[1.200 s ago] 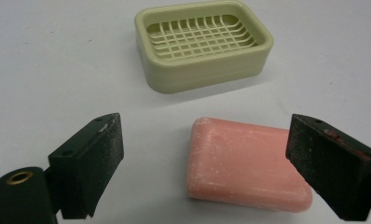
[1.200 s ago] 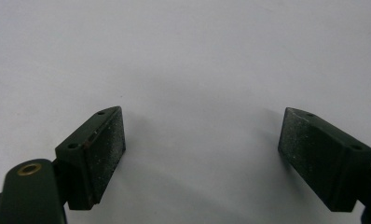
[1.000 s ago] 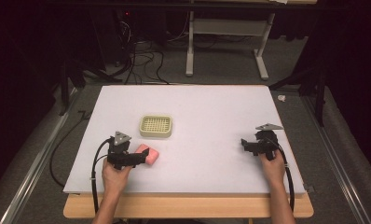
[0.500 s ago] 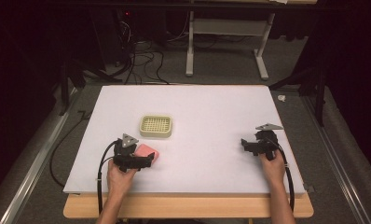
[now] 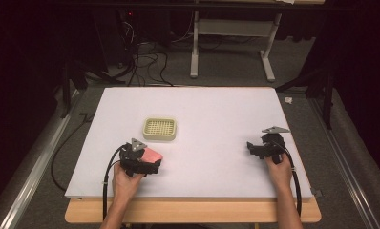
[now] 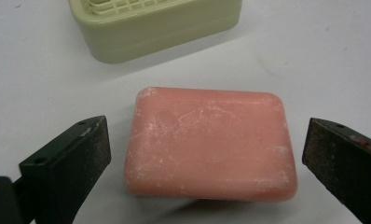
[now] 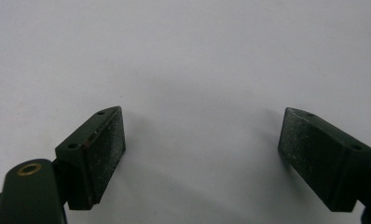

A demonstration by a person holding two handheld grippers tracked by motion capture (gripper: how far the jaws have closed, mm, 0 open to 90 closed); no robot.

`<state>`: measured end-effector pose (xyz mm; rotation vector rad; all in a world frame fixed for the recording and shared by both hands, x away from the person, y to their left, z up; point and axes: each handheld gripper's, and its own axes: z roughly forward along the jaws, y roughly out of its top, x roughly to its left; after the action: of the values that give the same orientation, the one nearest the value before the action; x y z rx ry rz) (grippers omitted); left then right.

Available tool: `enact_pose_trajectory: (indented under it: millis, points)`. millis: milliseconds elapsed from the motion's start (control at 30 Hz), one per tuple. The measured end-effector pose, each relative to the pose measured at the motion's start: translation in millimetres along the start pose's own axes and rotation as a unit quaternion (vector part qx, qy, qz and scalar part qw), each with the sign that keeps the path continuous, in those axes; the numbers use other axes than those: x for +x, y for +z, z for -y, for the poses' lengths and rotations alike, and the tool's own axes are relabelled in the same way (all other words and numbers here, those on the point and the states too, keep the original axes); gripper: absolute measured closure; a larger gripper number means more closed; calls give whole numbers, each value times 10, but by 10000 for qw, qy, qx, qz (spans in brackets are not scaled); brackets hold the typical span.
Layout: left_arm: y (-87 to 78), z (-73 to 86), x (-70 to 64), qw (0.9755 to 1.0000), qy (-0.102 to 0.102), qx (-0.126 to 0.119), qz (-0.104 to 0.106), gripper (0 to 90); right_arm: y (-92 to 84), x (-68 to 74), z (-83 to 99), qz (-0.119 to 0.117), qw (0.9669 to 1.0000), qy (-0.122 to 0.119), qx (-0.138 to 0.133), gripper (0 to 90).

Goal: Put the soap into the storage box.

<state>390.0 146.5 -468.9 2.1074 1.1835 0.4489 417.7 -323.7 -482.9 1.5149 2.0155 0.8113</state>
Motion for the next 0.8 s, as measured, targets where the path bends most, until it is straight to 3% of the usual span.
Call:
enact_pose_trajectory:
  millis: [333,633,800]
  points:
    - [88,10,-57,9996,182,192,-93,28,0,0,0,1,10000,0,1,152]
    - [134,74,-41,9998,45,186,-33,44,0,0,0,3,10000,-5,0,152]
    - [122,83,-45,9999,69,140,-34,79,0,0,0,2,10000,-1,0,152]
